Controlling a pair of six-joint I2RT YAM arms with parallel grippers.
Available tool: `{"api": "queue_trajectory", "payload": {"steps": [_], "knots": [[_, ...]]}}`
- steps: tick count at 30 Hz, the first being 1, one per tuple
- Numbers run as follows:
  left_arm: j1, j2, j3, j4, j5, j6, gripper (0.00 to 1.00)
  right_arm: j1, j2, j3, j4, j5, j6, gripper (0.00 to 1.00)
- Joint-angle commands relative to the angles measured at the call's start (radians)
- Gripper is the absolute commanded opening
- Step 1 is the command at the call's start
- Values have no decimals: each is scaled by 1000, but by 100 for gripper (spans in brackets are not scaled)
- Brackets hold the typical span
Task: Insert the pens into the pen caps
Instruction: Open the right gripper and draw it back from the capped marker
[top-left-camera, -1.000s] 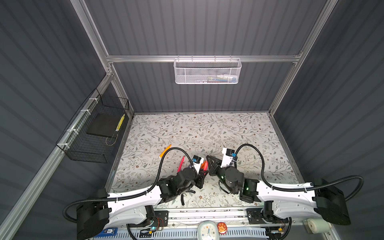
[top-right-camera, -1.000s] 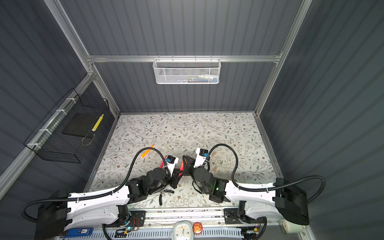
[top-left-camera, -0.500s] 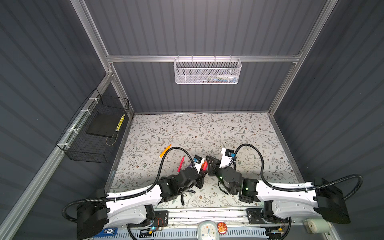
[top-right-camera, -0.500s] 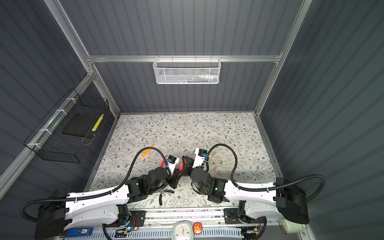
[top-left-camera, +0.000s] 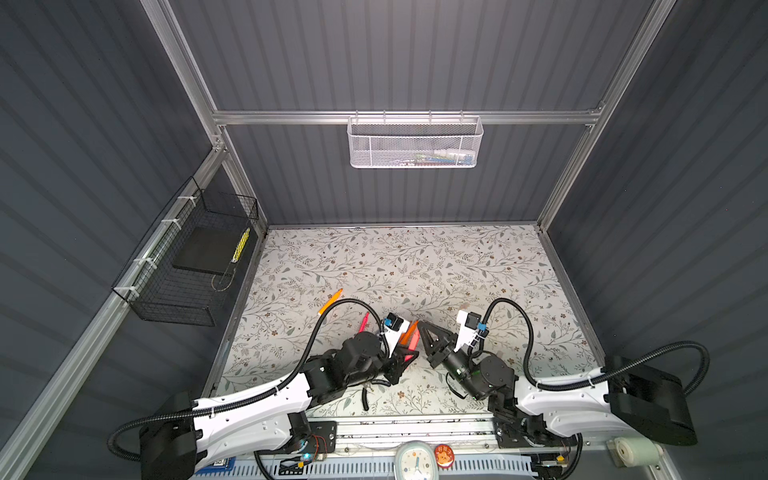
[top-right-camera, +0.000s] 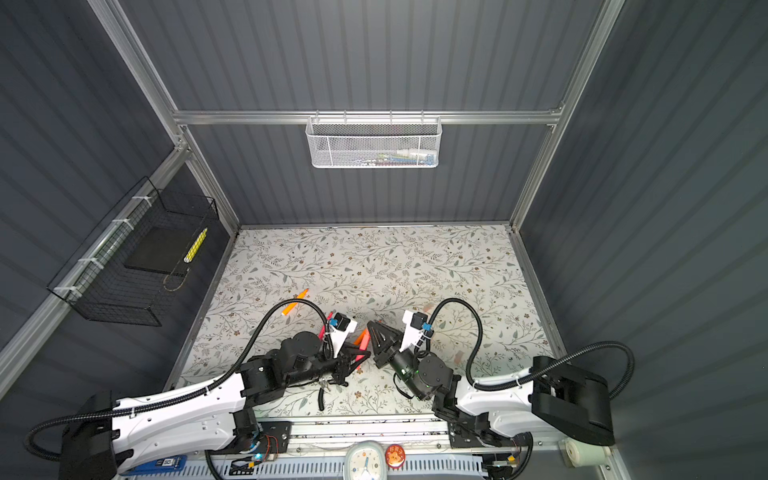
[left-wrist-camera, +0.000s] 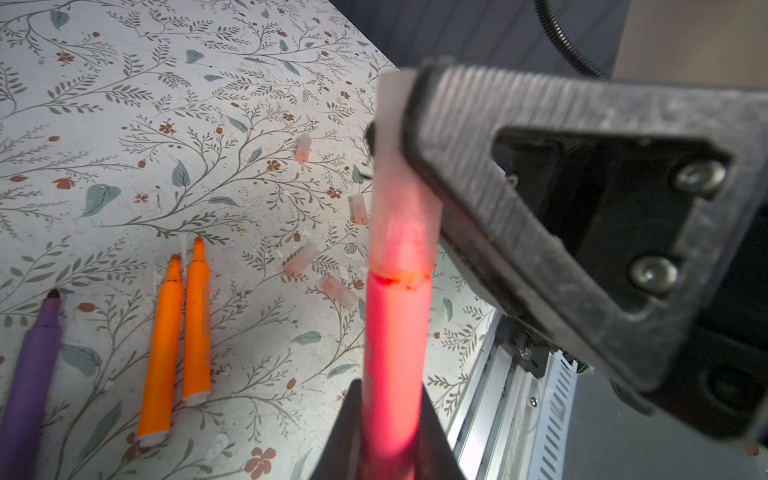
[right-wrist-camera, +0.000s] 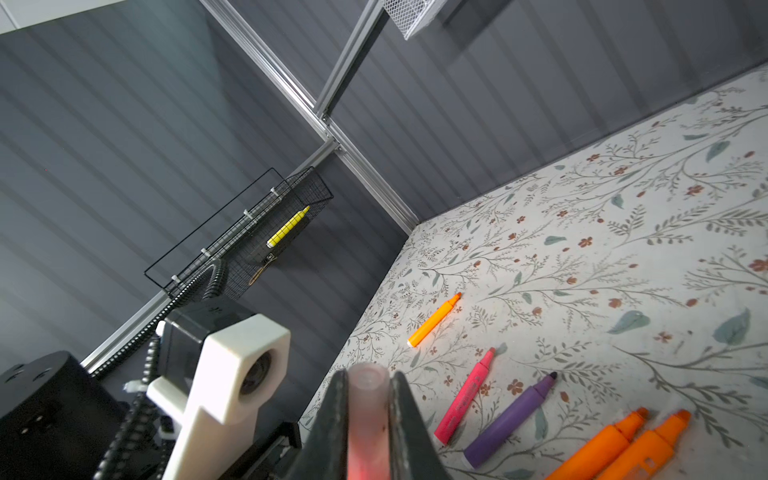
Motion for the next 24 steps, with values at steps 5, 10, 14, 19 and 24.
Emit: {"api": "queue_trajectory", "payload": {"steps": [5,10,14,19,24], "knots": [[64,-48,7,184,-117,-32,0,50,24,-34,112,-178,-77,8],[64,-56,10,174,-122,-26,0,50,-50,-32,3,-143,-92,10],[64,-53,12,176,-123,-21,0,50,-69,-41,4,-137,-104,19],[64,-45,25,157,-127,-14,0,50,-105,-26,-75,-108,-107,50],[64,-48,15,151,-153,-15,0,50,-194,-52,-145,-15,-94,65]]}}
